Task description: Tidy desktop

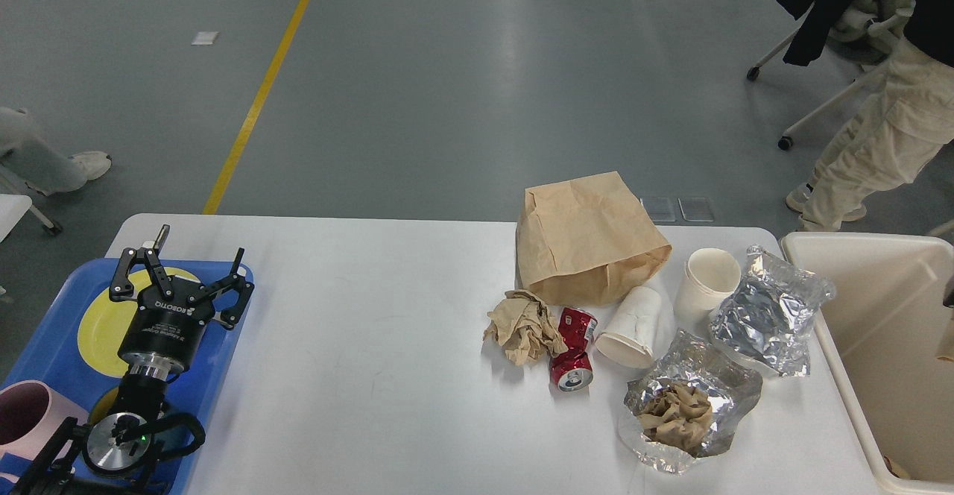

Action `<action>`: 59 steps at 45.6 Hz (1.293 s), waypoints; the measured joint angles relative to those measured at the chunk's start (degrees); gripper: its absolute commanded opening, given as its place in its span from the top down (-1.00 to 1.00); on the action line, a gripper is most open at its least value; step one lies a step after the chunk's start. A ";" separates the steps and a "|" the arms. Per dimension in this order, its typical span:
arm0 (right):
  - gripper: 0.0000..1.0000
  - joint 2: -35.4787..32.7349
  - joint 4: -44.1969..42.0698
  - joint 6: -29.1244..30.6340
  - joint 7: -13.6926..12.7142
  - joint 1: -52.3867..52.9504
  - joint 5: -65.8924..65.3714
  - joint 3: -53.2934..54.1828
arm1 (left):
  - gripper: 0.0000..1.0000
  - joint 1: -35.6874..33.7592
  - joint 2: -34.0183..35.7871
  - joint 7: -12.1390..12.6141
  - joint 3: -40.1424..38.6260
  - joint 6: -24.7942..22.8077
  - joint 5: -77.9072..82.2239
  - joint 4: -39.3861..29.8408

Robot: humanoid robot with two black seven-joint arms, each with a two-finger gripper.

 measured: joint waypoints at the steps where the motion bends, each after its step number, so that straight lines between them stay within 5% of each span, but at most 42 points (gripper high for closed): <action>1: 1.00 0.11 -1.93 -0.48 -0.05 -2.12 0.04 1.70 | -0.93 0.00 0.00 0.00 0.00 0.00 0.00 0.00; 11: 1.00 5.09 -20.95 -6.16 -0.35 -25.05 0.21 18.58 | -0.93 0.04 0.00 0.00 0.00 0.00 0.00 0.00; 26: 1.00 19.78 -41.91 -19.02 -0.31 -48.77 0.30 24.60 | -0.93 0.03 0.00 0.00 0.00 0.00 0.00 0.00; 51: 1.00 23.02 -43.93 -22.07 -0.33 -55.08 0.64 27.84 | -0.93 -0.01 0.00 0.00 0.00 0.00 0.00 0.00; 56: -0.64 23.04 -43.81 -21.98 -0.42 -55.17 0.64 27.83 | -0.93 -0.01 0.00 0.00 0.00 0.00 0.00 0.00; 58: -1.00 23.04 -43.81 -22.05 -0.43 -55.21 0.64 27.80 | -0.93 -0.01 0.00 0.00 0.00 0.00 0.00 0.00; 59: -1.00 23.02 -43.81 -22.18 -0.42 -55.22 0.65 27.78 | -0.93 -0.01 0.00 0.00 0.00 0.00 0.00 0.00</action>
